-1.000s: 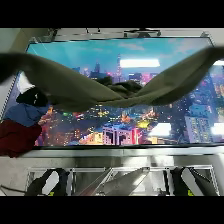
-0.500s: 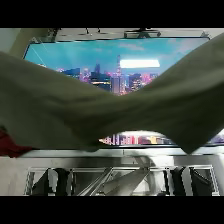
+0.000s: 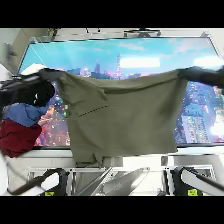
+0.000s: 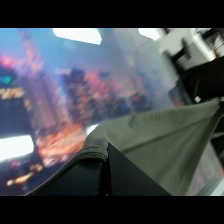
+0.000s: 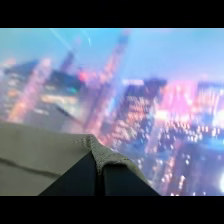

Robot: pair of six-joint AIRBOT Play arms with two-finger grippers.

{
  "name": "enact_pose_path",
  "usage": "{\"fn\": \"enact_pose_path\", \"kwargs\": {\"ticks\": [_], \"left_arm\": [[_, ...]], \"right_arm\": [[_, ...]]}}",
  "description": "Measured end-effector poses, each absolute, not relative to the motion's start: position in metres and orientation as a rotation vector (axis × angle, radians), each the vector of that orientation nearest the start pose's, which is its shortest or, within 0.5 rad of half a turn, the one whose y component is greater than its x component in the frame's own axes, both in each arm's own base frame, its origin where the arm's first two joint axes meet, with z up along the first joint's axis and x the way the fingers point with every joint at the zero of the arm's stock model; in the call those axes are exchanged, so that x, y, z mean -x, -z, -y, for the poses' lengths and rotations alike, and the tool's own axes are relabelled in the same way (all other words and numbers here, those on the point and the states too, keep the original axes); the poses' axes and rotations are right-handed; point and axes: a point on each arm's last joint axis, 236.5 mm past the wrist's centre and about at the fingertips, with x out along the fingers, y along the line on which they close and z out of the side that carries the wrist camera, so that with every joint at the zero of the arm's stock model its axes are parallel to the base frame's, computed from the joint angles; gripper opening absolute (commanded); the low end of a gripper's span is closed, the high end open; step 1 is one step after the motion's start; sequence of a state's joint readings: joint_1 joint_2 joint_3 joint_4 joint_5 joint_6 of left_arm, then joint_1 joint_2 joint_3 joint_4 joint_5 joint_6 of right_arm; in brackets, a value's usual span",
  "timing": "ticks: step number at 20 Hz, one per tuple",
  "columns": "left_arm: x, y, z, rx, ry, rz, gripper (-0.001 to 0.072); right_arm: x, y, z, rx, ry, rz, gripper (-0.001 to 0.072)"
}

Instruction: Fold the shirts.

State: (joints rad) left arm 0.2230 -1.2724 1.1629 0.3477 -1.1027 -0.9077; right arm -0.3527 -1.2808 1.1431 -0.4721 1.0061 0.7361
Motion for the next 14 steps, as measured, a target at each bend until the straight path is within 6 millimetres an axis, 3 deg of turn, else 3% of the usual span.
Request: {"fn": "enact_pose_path", "kwargs": {"ticks": [2,3,6,10,14], "left_arm": [[-0.476,-0.096,0.111,0.629,0.657,-0.786,0.0016],[-0.492,-0.074,0.113,0.634,0.652,-0.819,0.0016],[-0.534,-0.032,0.109,0.641,0.621,-0.862,0.0016],[-0.566,-0.006,0.102,0.640,0.603,-0.891,0.0014],[-0.562,0.006,0.093,0.548,0.598,-0.992,0.0014]], "right_arm": [[-0.486,-0.057,-0.016,-0.459,-0.466,-0.726,0.0022],[-0.497,-0.034,-0.015,-0.486,-0.463,-0.757,0.0021],[-0.531,0.016,-0.009,-0.545,-0.456,-0.808,0.0021],[-0.560,0.031,-0.007,-0.603,-0.493,-0.836,0.0021],[-0.545,0.042,0.000,-0.596,-0.532,-0.948,0.0020]]}}
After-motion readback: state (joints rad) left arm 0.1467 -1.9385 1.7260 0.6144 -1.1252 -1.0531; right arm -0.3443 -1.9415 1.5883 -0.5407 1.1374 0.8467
